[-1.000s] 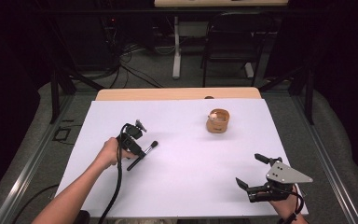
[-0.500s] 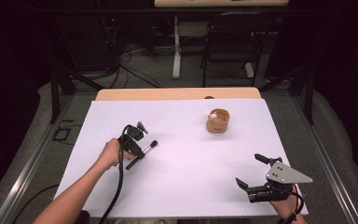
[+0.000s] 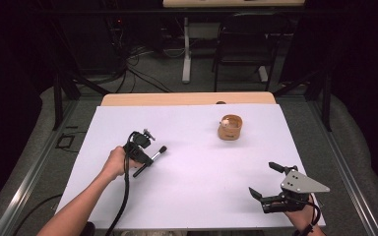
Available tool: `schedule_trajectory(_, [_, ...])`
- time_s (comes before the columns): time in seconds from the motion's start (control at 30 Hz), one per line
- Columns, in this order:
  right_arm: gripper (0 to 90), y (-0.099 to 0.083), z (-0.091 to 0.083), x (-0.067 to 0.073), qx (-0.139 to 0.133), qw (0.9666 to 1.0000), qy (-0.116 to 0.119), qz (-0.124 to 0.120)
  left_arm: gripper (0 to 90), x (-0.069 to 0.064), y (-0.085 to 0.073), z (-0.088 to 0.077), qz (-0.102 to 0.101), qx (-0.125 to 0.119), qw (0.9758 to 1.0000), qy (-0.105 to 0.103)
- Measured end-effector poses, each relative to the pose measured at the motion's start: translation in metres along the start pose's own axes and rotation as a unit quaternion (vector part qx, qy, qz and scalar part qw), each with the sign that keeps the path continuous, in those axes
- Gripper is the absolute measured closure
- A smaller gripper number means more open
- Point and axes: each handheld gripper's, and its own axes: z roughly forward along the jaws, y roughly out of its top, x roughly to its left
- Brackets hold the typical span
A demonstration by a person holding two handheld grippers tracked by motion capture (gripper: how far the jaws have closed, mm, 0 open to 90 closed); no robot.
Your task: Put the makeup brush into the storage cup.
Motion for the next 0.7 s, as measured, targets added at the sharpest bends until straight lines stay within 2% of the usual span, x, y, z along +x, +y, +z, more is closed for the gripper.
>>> schedule_trajectory(0.13, [0.6,0.0,0.0,0.0,0.0,1.0,-0.001,0.001,78.5,-0.001,-0.003,-0.005,-0.003,-0.027,0.9996,-0.004])
schedule_trajectory(0.23, [0.6,0.0,0.0,0.0,0.001,1.0,-0.001,0.002,78.5,-0.003,-0.005,-0.009,0.003,-0.045,0.999,-0.005])
schedule_trajectory(0.43, [0.5,0.0,0.0,0.0,-0.002,1.0,-0.002,0.002,78.6,-0.009,-0.01,-0.012,0.008,-0.088,0.9961,-0.006])
schedule_trajectory(0.57, [0.1,0.0,-0.001,0.0,-0.001,1.0,-0.003,0.005,78.6,-0.011,-0.013,-0.013,0.007,-0.12,0.9927,-0.008])
schedule_trajectory(0.7, [0.0,0.0,0.0,-0.001,-0.003,1.0,-0.001,0.006,78.6,-0.013,-0.017,-0.015,0.005,-0.159,0.9872,-0.009])
